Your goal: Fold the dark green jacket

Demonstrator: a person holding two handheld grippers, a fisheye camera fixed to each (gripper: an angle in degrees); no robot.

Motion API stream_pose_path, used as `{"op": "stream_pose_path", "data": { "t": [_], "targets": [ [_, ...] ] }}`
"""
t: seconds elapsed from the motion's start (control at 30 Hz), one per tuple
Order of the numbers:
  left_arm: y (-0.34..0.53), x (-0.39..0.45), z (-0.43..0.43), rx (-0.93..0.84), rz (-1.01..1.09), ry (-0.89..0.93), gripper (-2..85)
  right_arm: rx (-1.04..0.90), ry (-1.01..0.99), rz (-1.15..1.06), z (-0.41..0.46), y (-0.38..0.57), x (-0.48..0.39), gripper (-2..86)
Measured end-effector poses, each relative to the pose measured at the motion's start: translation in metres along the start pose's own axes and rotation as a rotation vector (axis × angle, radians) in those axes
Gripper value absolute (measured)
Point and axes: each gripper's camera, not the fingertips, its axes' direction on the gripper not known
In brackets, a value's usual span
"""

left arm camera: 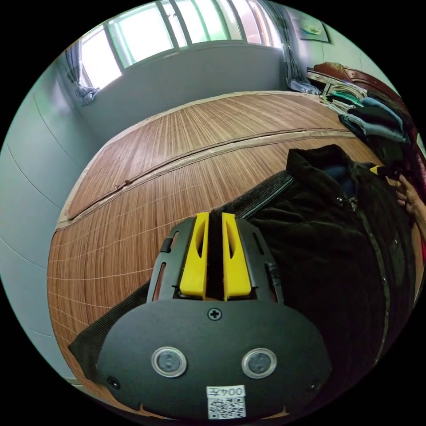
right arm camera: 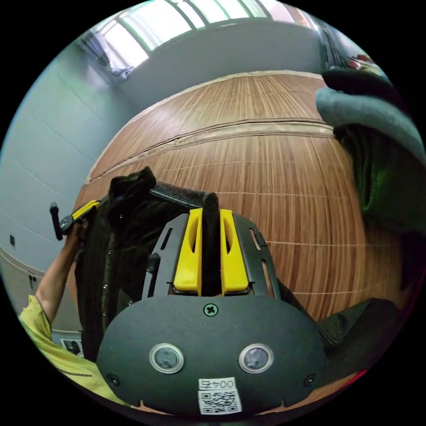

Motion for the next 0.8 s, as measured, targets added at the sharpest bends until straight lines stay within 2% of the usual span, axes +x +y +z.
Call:
{"op": "stream_pose_path", "data": {
  "t": [0.13,0.23,0.37,0.47,0.5,0.67,0.8],
  "targets": [
    [0.002,-0.009,-0.037,0.104,-0.083,0.021,6.6,0.091,0.071,-0.055,-0.028,0.013,-0.026,9.8],
    [-0.002,0.025,-0.067,0.211,0.031,0.07,6.0,0.08,0.102,-0.195,-0.026,0.024,-0.073,10.0],
    [-0.011,0.088,-0.056,0.142,0.237,0.047,5.2,-0.009,0.224,-0.291,0.005,0.033,-0.119,10.7],
    [-0.014,0.106,-0.024,-0.002,0.269,0.059,6.5,-0.118,0.282,-0.251,0.031,0.034,-0.118,11.2],
    [-0.012,0.106,-0.011,-0.06,0.269,0.06,7.2,-0.074,0.244,-0.24,0.029,0.038,-0.114,11.3],
    [-0.007,0.088,-0.012,-0.06,0.206,0.116,9.2,-0.071,0.186,-0.217,0.016,0.054,-0.109,11.6],
    [0.019,0.067,-0.057,0.011,0.127,0.162,9.4,-0.042,0.147,-0.25,-0.024,0.105,-0.12,11.9]
  ]
}}
